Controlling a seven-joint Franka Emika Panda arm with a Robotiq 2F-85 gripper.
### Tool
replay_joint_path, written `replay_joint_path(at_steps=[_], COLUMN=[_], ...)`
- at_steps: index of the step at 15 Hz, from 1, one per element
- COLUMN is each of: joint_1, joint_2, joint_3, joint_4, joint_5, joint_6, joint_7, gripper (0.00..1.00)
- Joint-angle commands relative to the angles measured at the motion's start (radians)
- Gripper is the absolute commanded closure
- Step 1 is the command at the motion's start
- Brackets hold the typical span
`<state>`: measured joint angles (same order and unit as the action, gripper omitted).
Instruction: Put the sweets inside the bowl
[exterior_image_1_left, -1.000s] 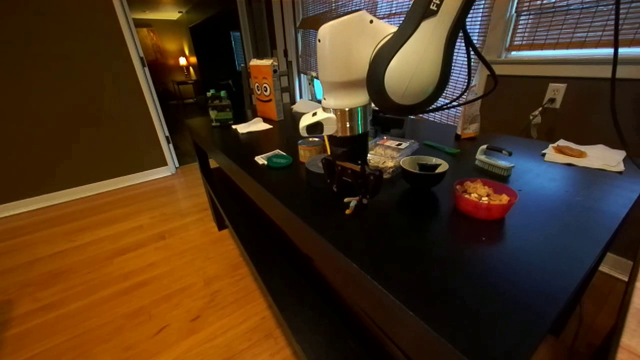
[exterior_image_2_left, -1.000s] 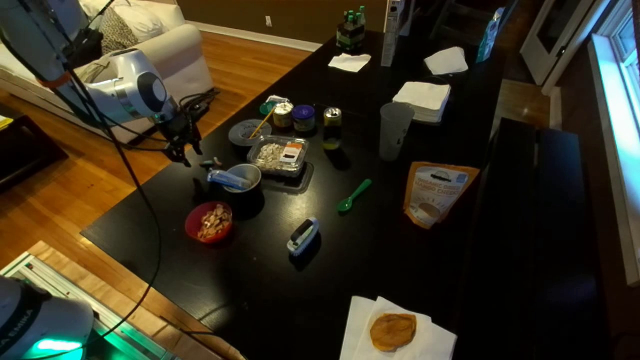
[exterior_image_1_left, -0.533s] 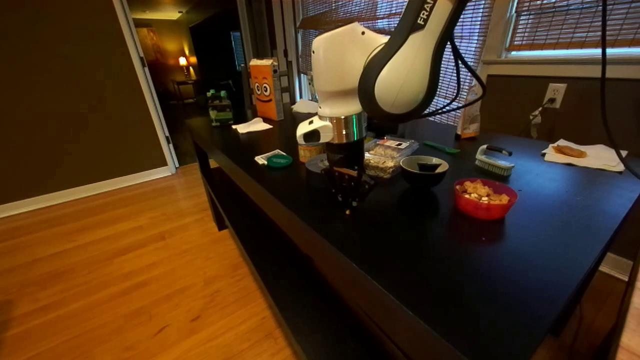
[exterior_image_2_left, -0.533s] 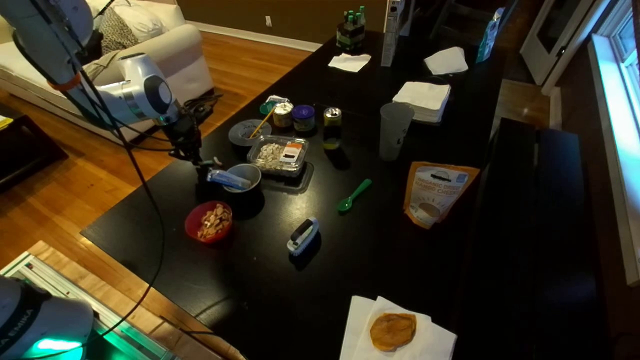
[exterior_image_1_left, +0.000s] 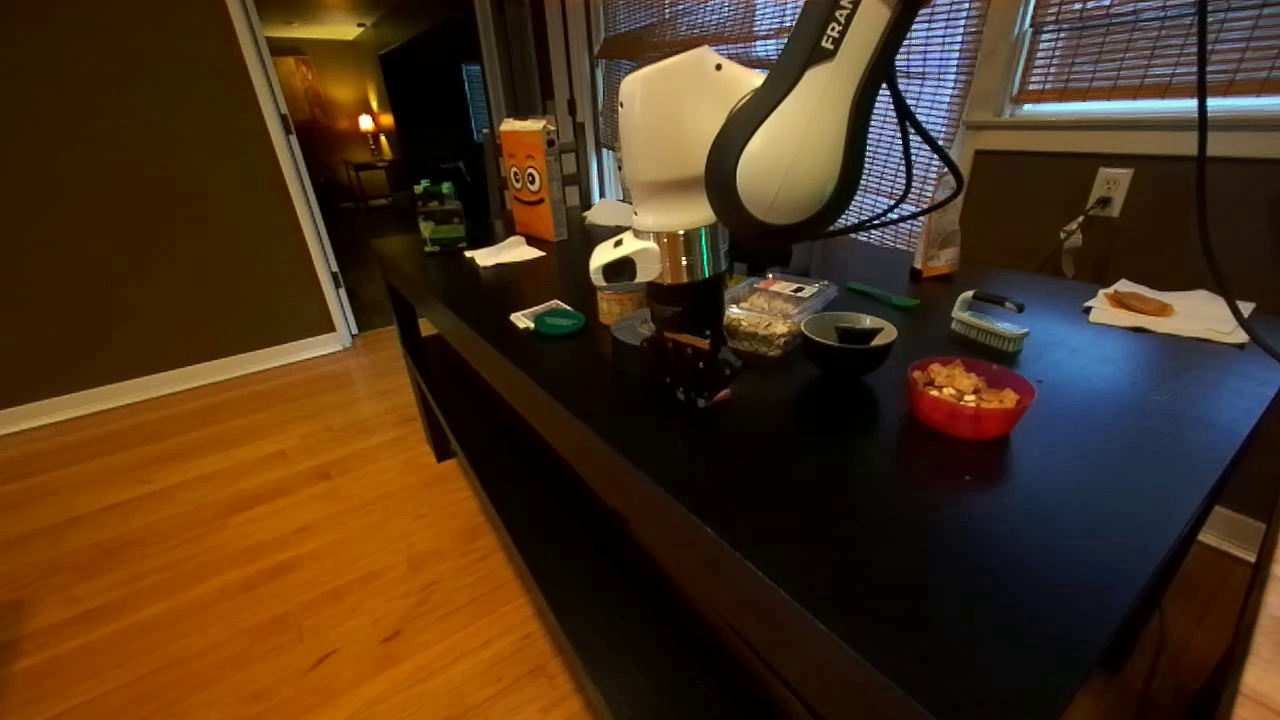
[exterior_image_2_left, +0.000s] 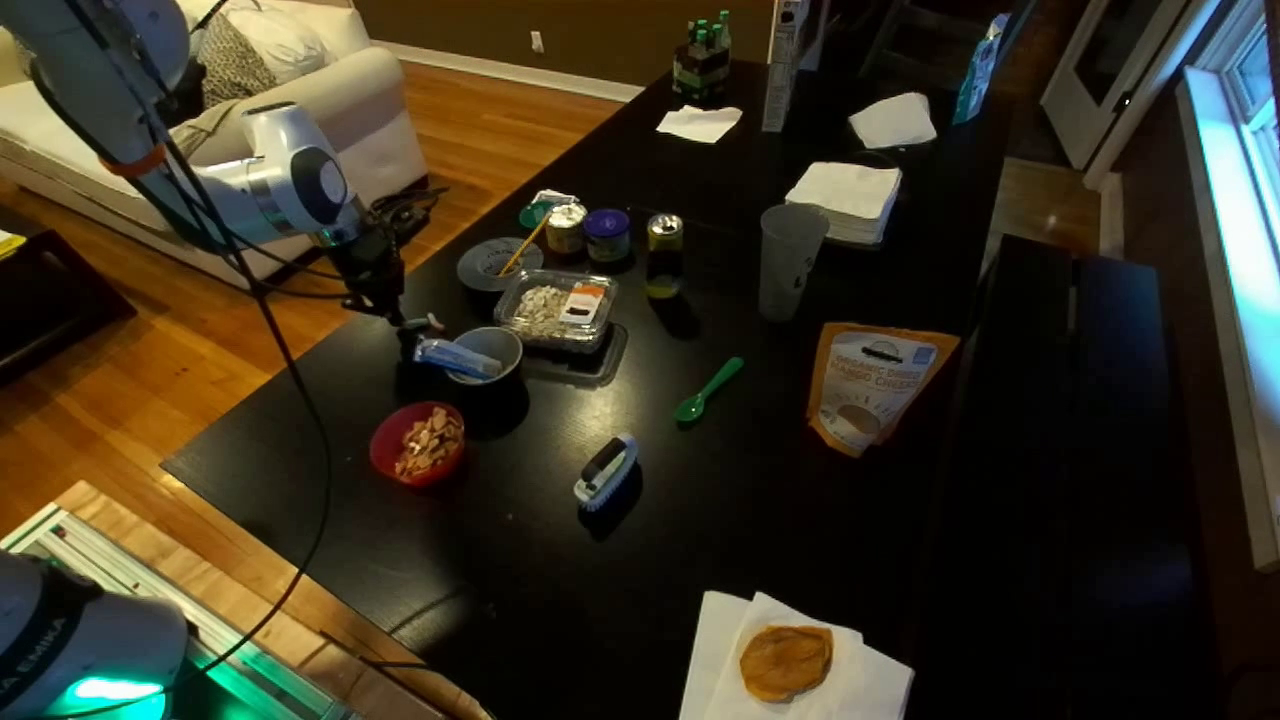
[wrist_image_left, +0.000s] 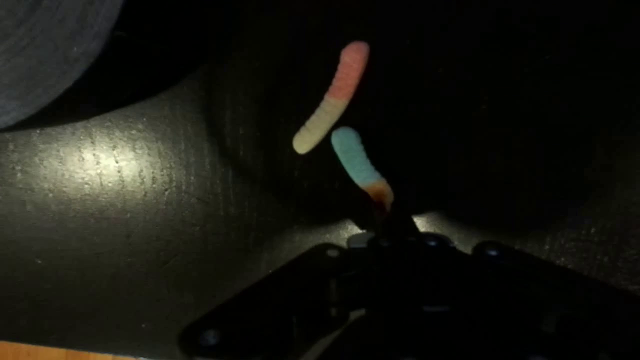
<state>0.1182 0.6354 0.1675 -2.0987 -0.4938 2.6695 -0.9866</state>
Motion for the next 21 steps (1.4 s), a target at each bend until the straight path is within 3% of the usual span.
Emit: replay_joint_path(at_steps=[1,9,13,21], joint_1=[0.009,0.023,0.018,-0.046], joint_2=[-0.109,-0.318,-0.389,-0.404], joint_3=[-0.009,-0.123,-0.186,-0.242], joint_4=[-0.042,-0.139,-0.204,-0.307], joint_5=[0.045,-0.005,-0.051,-0.061], joint_6=[-0.02,-0.008,-0.072,-0.083], joint_7=[0.073,0.46,0.652,0.815], gripper=[0.99,0.99,0.99,0.99])
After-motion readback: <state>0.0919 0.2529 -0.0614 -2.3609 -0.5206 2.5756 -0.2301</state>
